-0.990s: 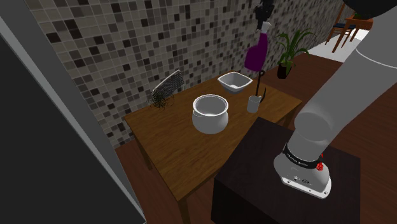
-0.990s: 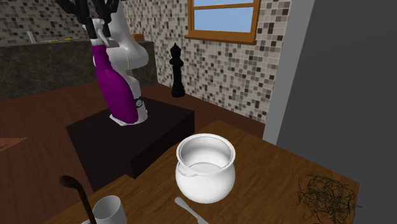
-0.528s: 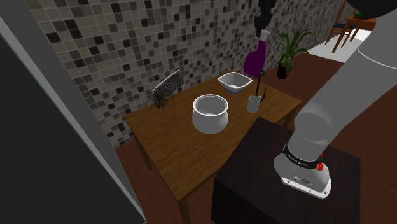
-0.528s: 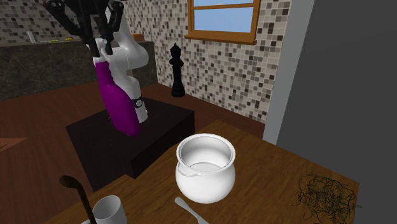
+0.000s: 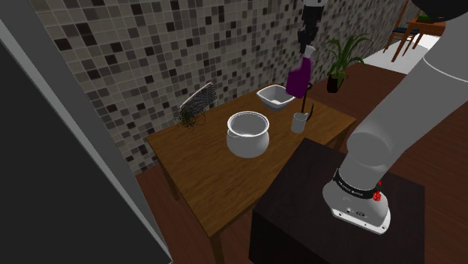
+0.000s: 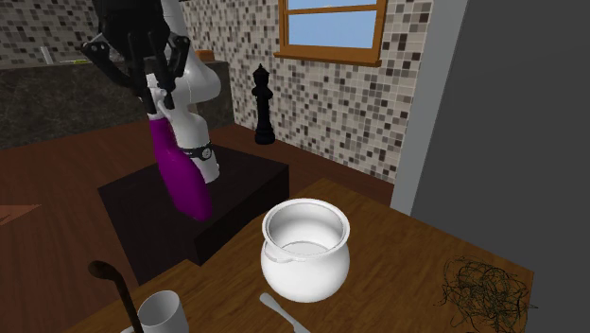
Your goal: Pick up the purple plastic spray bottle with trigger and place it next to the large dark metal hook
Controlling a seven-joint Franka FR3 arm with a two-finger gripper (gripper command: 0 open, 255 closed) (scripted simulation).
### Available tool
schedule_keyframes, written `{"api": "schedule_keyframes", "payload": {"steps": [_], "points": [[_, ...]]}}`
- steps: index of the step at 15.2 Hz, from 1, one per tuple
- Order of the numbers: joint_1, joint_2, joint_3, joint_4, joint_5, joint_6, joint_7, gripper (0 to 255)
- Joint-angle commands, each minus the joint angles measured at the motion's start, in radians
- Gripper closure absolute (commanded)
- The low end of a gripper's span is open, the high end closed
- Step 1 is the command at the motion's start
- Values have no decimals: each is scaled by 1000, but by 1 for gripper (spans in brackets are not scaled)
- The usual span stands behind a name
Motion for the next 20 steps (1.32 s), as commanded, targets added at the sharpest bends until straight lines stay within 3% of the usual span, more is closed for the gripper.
{"api": "schedule_keyframes", "payload": {"steps": [1,20], "points": [[-1,-3,0,-32,-1,30,1,255],[-5,36,-15,-251,9,285,-16,255]]}}
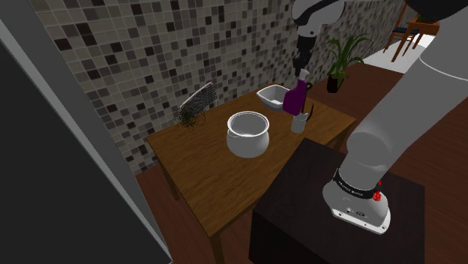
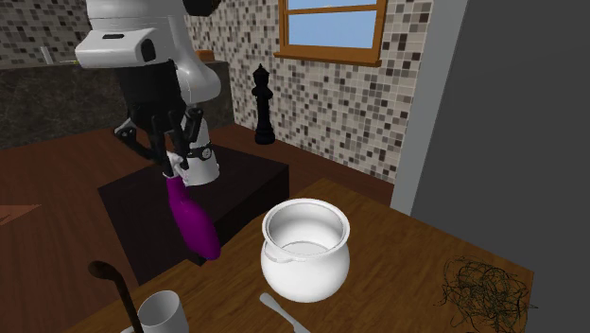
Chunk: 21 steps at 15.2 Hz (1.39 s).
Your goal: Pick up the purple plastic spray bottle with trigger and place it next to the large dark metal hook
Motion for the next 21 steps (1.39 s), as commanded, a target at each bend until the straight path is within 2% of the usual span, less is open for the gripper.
{"api": "schedule_keyframes", "payload": {"steps": [1,21], "points": [[-1,8,-3,-19,3,27,-5,255],[0,147,-18,-163,72,297,-64,255]]}}
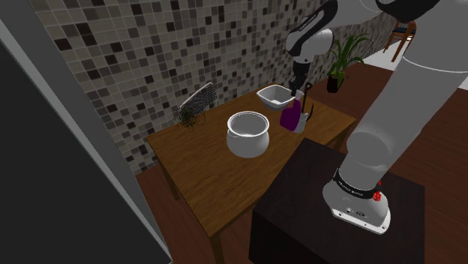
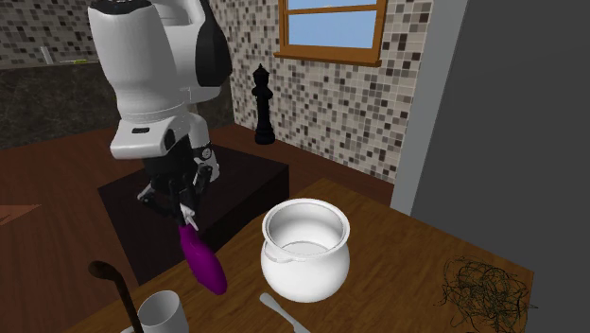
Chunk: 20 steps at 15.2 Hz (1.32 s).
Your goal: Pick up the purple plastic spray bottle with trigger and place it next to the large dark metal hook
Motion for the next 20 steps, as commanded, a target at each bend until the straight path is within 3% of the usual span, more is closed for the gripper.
{"api": "schedule_keyframes", "payload": {"steps": [1,9,17,18,20], "points": [[0,21,-1,-9,13,28,-10,255],[-3,104,4,-39,70,132,-54,255],[-3,110,5,-41,74,139,-57,255],[-3,110,5,-41,74,139,-57,0],[-3,110,5,-41,74,139,-57,0]]}}
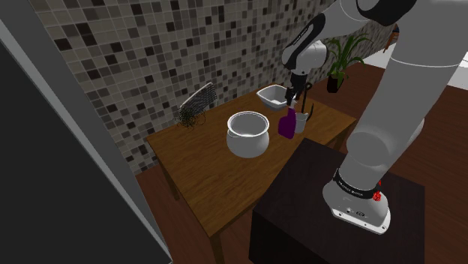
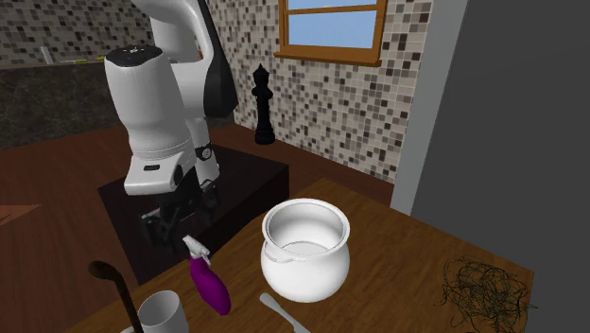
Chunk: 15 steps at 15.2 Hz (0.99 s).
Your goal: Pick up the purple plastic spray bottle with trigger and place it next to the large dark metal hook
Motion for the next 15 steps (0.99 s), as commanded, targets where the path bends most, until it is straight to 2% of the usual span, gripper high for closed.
{"api": "schedule_keyframes", "payload": {"steps": [1,3,7,15], "points": [[0,0,0,0,0,0,0,0],[0,0,0,0,0,0,0,0],[3,-95,-9,41,-66,-125,47,0],[3,-95,-8,41,-66,-125,47,0]]}}
